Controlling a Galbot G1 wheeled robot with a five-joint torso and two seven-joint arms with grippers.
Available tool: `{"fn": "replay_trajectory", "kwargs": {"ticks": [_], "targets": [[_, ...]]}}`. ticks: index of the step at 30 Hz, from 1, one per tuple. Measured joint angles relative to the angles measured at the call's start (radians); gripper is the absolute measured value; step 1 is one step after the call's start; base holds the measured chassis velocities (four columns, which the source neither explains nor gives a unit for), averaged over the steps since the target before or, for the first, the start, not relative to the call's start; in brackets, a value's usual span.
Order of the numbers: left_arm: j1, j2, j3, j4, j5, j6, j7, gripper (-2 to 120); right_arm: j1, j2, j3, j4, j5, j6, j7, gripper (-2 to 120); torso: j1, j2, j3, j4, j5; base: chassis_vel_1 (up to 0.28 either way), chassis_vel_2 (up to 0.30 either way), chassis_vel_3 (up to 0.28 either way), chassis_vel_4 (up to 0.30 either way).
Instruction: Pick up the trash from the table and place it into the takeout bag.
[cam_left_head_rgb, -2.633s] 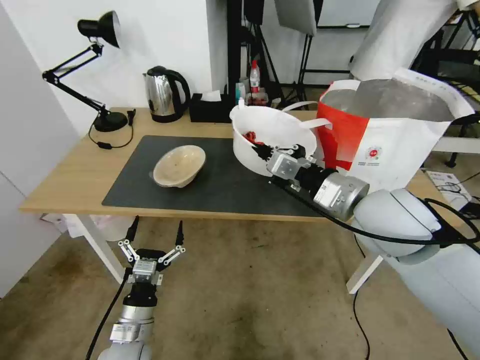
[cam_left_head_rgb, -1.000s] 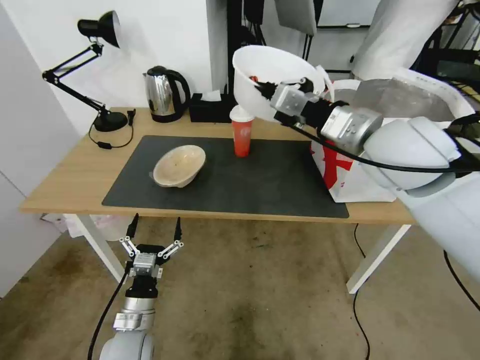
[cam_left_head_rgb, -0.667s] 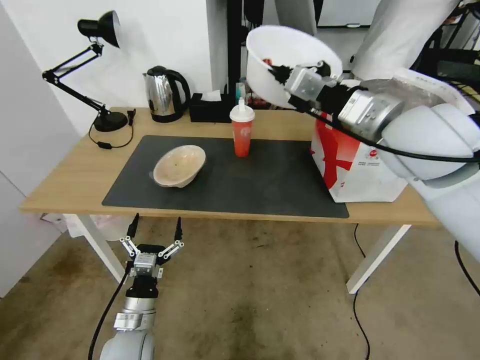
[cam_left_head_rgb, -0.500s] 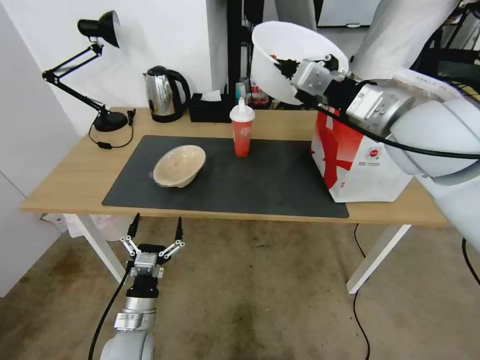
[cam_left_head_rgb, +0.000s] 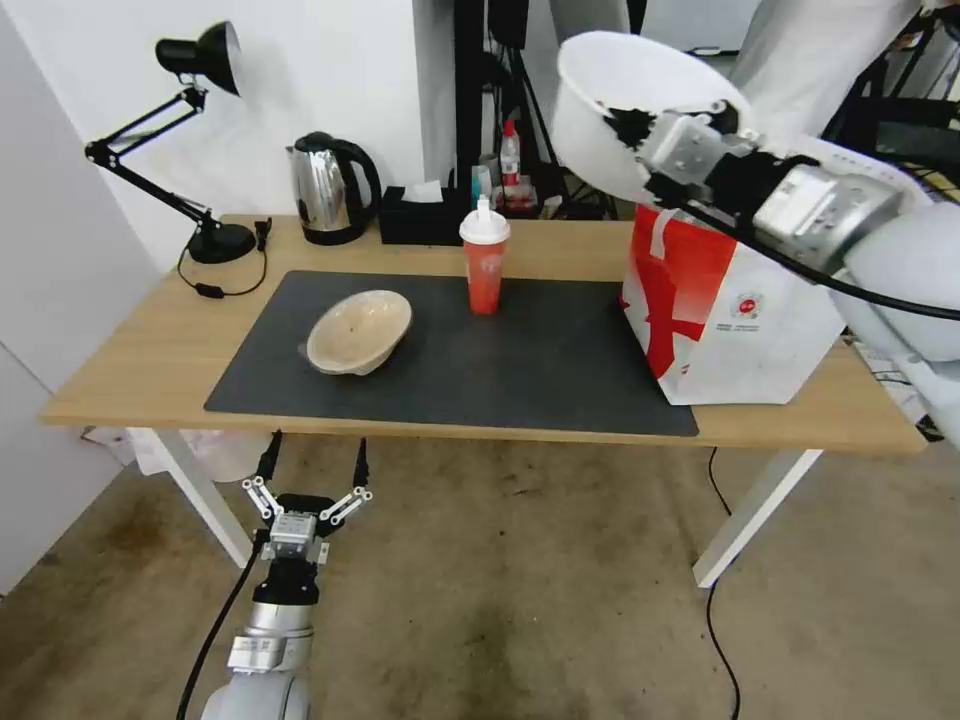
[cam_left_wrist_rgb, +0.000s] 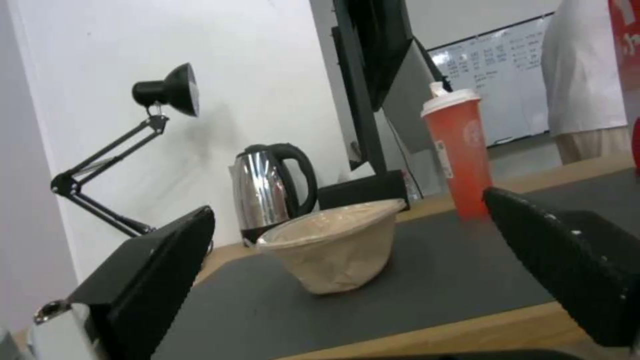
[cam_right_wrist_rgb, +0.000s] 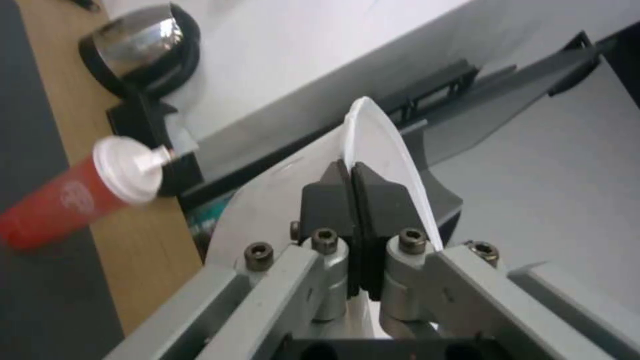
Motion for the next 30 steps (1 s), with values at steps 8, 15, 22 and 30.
{"fn": "replay_trajectory", "kwargs": {"ticks": [8,15,22,30], "targets": [[-0.002,0.000,0.007,-0.001,0.013,0.000,0.000,100,-0.095,-0.037,0.092,0.002,-0.002,0.022,0.000,0,0.000,0.000,0.000,0.0000,0.0000,0.000,0.000,0.000,0.000],[0.002,0.000,0.016,-0.001,0.019,0.000,0.000,100,-0.181,-0.056,0.165,0.003,-0.015,0.035,0.006,0,0.000,0.000,0.000,0.0000,-0.0001,0.000,0.000,0.000,0.000],[0.009,0.001,0.015,0.008,0.021,-0.001,-0.001,100,-0.242,-0.036,0.208,-0.044,-0.063,0.057,0.022,0,0.000,0.000,0.000,0.0001,-0.0001,0.000,0.000,0.000,0.000],[0.003,0.007,0.013,0.025,0.021,0.000,-0.001,100,-0.264,-0.004,0.229,-0.104,-0.100,0.074,0.028,0,0.000,0.000,0.000,0.0002,-0.0001,0.000,0.000,0.000,0.000]]}}
